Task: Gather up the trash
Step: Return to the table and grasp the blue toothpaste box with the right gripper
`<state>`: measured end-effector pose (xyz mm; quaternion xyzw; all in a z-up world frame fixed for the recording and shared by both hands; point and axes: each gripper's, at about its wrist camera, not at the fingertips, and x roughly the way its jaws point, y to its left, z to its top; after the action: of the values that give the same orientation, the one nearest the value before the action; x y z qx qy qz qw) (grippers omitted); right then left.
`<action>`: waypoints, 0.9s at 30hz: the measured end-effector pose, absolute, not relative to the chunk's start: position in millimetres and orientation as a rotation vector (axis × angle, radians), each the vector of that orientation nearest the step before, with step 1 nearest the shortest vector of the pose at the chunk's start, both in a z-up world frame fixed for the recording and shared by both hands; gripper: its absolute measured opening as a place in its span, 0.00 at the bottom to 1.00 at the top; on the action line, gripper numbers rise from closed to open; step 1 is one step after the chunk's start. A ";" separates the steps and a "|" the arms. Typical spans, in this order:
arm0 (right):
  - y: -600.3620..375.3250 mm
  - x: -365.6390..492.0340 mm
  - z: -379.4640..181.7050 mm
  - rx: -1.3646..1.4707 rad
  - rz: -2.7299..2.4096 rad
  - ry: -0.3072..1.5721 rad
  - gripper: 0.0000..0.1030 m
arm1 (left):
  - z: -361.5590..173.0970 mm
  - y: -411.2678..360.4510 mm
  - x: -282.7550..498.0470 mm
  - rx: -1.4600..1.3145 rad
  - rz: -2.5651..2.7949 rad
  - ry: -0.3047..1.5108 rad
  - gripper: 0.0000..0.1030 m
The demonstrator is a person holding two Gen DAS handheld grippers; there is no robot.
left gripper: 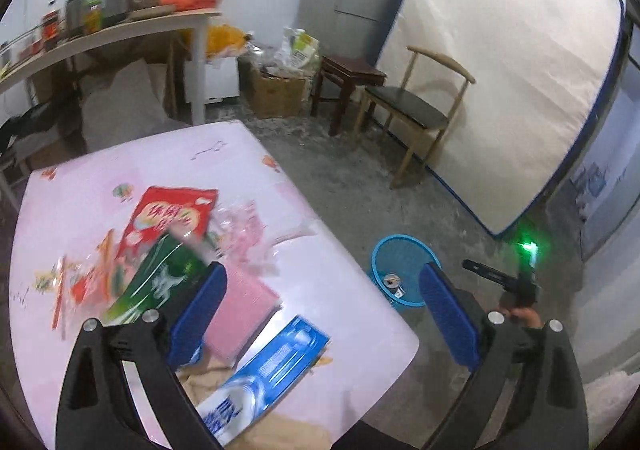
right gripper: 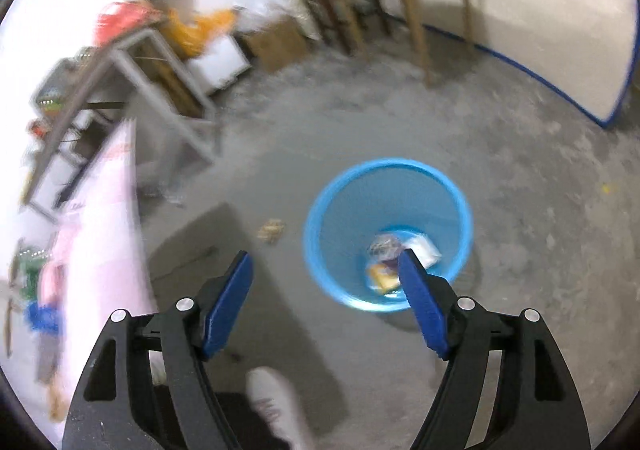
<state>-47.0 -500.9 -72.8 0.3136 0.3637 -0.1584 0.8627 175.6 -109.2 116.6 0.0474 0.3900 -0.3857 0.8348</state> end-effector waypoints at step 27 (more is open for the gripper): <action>-135.8 81.5 22.8 -0.364 0.789 0.808 0.78 | 64.3 52.3 84.1 0.091 -0.748 0.647 0.92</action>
<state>81.5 -135.8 22.8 -0.1717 0.3806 0.3717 0.8292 84.1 52.3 64.3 0.0438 0.3106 -0.3587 0.8792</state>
